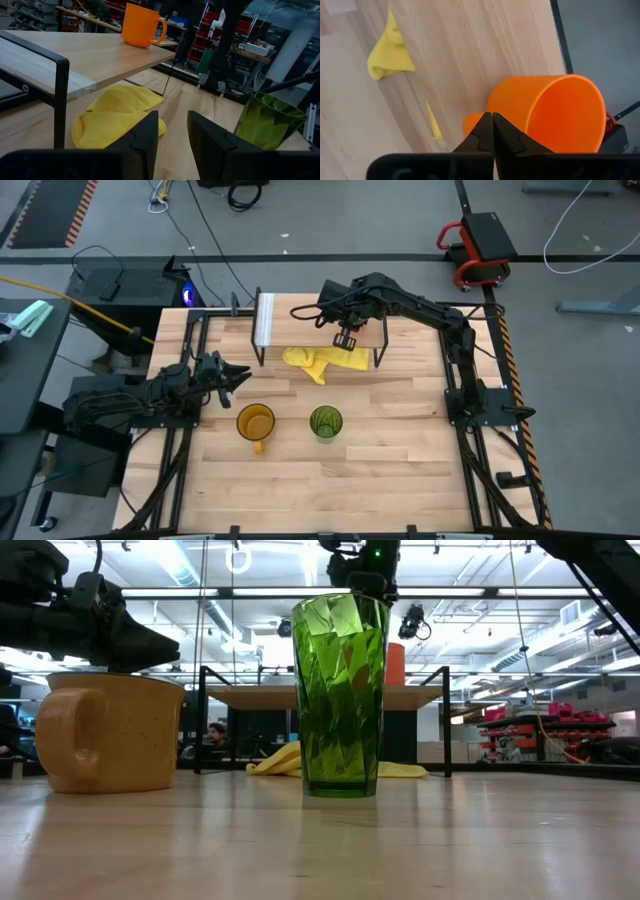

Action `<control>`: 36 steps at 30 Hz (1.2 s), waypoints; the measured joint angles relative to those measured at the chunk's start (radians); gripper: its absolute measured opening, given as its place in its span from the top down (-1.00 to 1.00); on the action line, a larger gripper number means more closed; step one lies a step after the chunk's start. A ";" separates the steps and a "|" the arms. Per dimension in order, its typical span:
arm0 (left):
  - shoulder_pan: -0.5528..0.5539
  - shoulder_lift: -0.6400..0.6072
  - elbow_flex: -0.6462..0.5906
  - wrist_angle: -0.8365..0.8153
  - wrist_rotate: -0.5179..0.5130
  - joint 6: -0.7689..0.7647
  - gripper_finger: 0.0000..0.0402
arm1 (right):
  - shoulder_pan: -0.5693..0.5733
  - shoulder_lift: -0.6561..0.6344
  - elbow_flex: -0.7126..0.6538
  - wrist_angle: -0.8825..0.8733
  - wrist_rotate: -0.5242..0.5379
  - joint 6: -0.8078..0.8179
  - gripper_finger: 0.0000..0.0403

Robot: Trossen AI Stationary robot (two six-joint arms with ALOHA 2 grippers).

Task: Stack small to large cups/mugs on shelf
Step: Put the orange mug on the shelf

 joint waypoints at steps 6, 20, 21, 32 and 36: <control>0.000 0.000 0.000 -0.003 0.000 0.000 0.45 | 0.002 0.000 0.000 0.016 -0.004 -0.017 1.00; 0.000 0.000 0.001 -0.012 0.004 0.000 0.44 | 0.002 0.009 -0.062 0.043 0.007 -0.043 1.00; 0.000 0.000 0.001 -0.013 0.004 0.000 0.43 | 0.002 0.009 -0.062 0.043 0.009 -0.043 1.00; 0.000 0.000 0.001 -0.015 0.004 -0.001 0.44 | 0.002 0.009 -0.063 0.022 0.011 -0.018 1.00; 0.000 0.000 0.000 -0.015 0.004 -0.001 0.43 | 0.002 0.009 -0.063 0.005 0.029 -0.002 1.00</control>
